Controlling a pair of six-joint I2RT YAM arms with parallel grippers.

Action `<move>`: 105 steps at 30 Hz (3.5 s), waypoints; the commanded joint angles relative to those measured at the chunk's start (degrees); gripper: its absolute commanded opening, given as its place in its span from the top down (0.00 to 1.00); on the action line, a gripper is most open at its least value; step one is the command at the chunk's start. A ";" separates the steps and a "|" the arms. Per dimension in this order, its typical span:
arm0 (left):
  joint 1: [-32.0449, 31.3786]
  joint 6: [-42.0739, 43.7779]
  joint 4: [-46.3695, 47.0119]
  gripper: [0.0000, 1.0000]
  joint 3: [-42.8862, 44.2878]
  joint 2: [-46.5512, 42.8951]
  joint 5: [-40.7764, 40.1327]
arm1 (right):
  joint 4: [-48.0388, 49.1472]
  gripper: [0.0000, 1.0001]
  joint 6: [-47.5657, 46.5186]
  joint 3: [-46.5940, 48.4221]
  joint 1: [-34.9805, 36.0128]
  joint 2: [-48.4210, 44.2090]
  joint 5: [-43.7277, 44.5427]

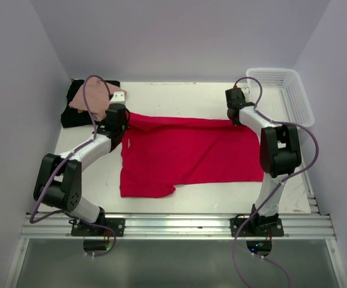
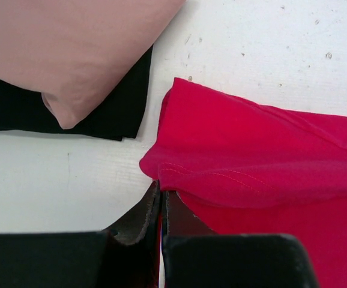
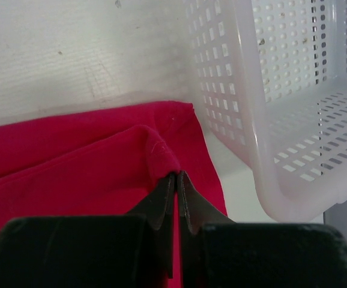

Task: Fold and stack the t-shirts
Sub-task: Fold the tshirt

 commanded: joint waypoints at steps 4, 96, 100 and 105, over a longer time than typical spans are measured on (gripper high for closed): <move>-0.62 -3.01 -0.78 1.00 -1.80 -4.75 -2.94 | -2.58 1.00 1.15 -0.51 -0.15 -4.60 0.82; 10.72 -8.99 -12.03 1.00 21.13 14.14 20.07 | -7.32 0.98 15.38 0.54 5.03 -6.46 -7.54; 9.67 -8.38 -13.08 1.00 23.42 18.00 22.72 | -10.57 0.93 18.81 2.47 4.86 -3.12 -4.80; 8.78 -7.59 -13.00 1.00 25.44 23.54 25.35 | -9.00 0.81 20.04 2.92 4.51 -1.62 -5.94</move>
